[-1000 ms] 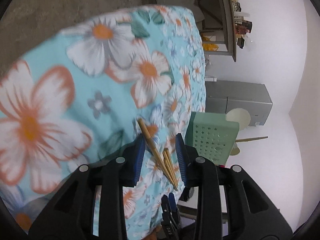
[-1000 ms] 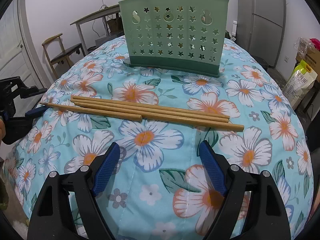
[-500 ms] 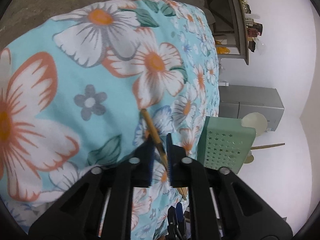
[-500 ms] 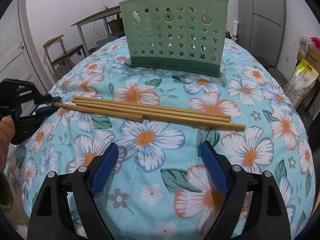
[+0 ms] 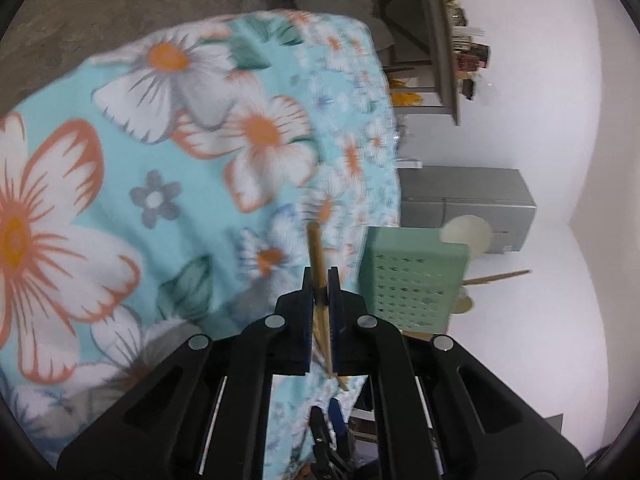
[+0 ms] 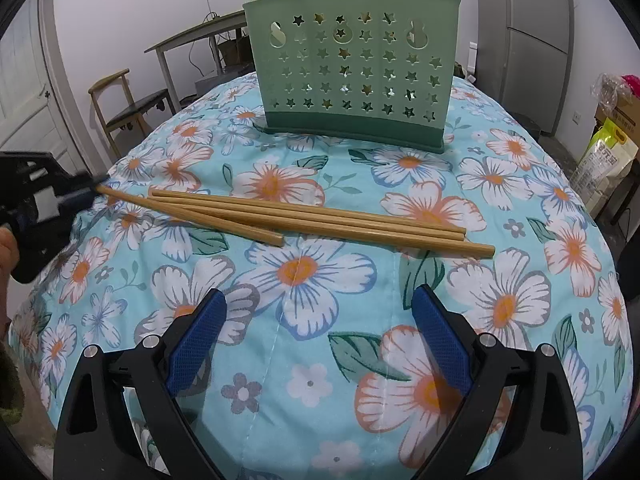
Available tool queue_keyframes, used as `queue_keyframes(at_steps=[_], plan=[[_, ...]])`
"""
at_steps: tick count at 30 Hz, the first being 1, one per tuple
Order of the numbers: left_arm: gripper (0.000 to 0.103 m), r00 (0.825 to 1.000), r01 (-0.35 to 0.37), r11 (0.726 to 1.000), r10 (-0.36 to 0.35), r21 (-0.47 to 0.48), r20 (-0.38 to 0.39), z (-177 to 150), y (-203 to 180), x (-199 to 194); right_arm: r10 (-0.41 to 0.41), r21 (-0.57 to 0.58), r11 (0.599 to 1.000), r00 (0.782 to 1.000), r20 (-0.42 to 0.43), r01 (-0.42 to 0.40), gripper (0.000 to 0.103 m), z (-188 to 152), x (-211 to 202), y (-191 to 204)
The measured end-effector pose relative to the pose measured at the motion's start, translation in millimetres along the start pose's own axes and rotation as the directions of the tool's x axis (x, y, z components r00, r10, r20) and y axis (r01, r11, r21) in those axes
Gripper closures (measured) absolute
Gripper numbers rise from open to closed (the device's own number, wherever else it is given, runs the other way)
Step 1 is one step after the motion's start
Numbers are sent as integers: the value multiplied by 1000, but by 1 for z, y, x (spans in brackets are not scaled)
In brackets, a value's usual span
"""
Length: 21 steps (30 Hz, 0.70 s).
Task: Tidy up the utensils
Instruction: 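Close the left gripper on another wooden chopstick and lift it, then close the right gripper on another chopstick and lift it while the left gripper holds its chopstick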
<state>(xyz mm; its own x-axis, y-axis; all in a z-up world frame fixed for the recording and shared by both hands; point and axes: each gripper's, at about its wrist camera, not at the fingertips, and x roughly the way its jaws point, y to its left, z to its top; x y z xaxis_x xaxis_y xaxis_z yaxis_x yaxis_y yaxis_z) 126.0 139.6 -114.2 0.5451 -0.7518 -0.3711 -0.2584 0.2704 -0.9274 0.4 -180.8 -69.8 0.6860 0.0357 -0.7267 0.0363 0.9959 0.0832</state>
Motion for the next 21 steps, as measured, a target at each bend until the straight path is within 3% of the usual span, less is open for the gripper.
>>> queue_keyframes(at_steps=[4,9,12,17,21], plan=[[98,998,54,997,-55,46,26,3,-18,-11,-15,-12,1000,1000,1,15,12,1,-3,1],[98,994,94,991,-99,98,55,5,-35,-20,-59,-107,992,997,48,64,29,8,-16,11],[98,988,129,985,-137,111,65,6,-42,-23,-52,-185,981,996,66,64,45,14,-20,21],[98,976,189,975,-199,121,83,12,-48,-27,-51,-394,916,996,76,77,70,20,-14,54],[98,969,219,968,-230,126,84,16,-49,-27,-63,-535,838,993,104,109,79,24,-7,82]])
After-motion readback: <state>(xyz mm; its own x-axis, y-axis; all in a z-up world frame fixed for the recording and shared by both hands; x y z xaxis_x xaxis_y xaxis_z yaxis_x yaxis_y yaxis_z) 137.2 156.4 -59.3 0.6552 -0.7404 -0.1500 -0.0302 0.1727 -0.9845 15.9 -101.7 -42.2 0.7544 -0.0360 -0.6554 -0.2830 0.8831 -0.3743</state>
